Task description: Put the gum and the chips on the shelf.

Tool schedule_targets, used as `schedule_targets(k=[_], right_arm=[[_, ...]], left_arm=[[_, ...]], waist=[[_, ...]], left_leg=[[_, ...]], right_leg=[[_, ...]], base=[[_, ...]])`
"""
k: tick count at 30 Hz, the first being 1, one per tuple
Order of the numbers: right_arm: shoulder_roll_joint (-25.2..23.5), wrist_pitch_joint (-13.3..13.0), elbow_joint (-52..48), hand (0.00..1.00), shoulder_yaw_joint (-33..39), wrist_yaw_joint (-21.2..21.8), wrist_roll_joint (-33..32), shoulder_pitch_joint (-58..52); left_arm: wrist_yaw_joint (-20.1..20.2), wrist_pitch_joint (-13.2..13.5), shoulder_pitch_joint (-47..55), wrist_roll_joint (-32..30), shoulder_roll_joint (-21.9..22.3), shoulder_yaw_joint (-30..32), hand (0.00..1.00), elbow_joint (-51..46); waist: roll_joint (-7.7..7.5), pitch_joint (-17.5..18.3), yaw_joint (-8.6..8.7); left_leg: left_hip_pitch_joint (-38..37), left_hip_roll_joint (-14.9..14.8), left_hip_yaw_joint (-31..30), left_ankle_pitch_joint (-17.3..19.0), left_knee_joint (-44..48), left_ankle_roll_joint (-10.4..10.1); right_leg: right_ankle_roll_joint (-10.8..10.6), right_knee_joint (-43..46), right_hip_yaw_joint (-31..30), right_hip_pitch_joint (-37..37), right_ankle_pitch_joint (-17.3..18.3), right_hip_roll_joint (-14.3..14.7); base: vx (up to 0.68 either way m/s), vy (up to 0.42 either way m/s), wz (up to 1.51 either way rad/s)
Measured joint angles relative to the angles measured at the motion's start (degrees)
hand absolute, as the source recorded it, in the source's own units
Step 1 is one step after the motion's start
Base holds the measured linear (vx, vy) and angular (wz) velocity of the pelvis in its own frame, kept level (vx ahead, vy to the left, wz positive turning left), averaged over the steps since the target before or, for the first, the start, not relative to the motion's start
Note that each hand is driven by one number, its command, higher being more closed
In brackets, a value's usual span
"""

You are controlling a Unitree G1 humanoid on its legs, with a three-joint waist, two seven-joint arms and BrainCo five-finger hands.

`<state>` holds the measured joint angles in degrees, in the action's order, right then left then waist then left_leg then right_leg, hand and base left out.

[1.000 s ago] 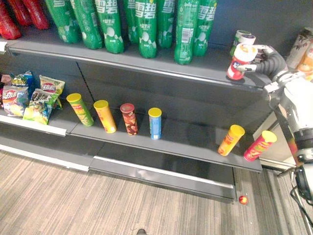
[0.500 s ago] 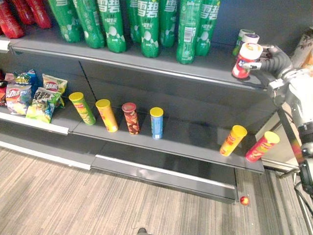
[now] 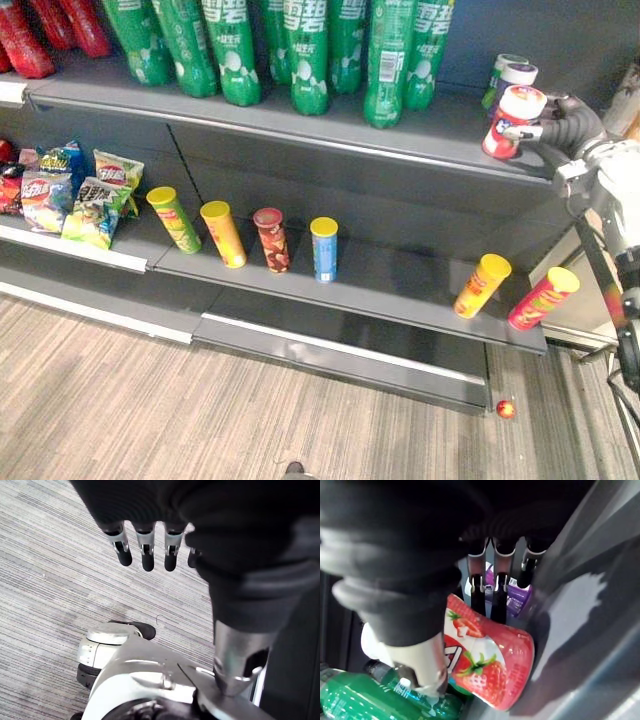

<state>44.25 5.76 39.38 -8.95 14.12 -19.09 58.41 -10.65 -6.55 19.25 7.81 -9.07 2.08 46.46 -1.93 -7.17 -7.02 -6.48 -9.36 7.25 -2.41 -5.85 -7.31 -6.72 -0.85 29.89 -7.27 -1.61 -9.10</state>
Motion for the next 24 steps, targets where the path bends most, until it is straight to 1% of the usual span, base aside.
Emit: schedule_targets(k=[4, 7, 18, 19, 24], right_arm=[[0.0, -0.3, 1.5, 1.0, 0.0, -0.2, 0.0, 0.7], [0.1, -0.3, 2.4, 1.0, 0.0, -0.6, 0.0, 1.2], [0.1, -1.0, 4.3, 1.0, 0.1, -1.0, 0.0, 1.7], [0.1, -1.1, 4.3, 0.0, 0.1, -1.0, 0.0, 1.7], [0.1, -1.5, 4.8, 0.0, 0.1, -1.4, 0.2, 1.7]], left_arm=[[0.1, -0.3, 0.0, 0.0, 0.0, -0.4, 0.0, -0.7], [0.1, -0.3, -0.1, 0.0, 0.0, -0.6, 0.0, -0.7], [0.0, -0.2, -0.5, 0.0, 0.0, -0.6, 0.0, -0.7], [0.1, -0.2, -0.6, 0.0, 0.0, -0.6, 0.0, -0.7], [0.2, -0.2, -1.0, 0.0, -0.1, -0.6, 0.0, -0.6]], waist=[[0.28, -0.2, -0.38], [0.41, -0.3, -0.98], [0.38, -0.7, -1.13], [0.38, -0.8, -1.13], [0.37, -1.6, -1.11]], left_leg=[[0.0, 0.0, 0.0, 0.0, 0.0, 0.0], [0.0, 0.0, 0.0, 0.0, 0.0, 0.0], [0.1, 0.0, -0.1, 0.0, 0.0, 0.0], [0.1, 0.0, -0.1, 0.0, 0.0, 0.0], [0.2, 0.0, -0.2, 0.0, 0.0, 0.0]], right_leg=[[0.0, 0.0, 0.0, 0.0, 0.0, 0.0], [0.0, 0.0, 0.0, 0.0, 0.0, 0.0], [0.0, 0.0, 0.2, 0.0, 0.0, -0.1], [0.0, 0.0, 0.2, 0.0, 0.0, -0.1], [0.0, 0.0, 0.3, 0.0, 0.0, -0.1]], base=[[0.0, 0.0, 0.0], [0.0, 0.0, 0.0], [0.0, 0.0, 0.0], [0.0, 0.0, 0.0], [0.0, 0.0, 0.0]])
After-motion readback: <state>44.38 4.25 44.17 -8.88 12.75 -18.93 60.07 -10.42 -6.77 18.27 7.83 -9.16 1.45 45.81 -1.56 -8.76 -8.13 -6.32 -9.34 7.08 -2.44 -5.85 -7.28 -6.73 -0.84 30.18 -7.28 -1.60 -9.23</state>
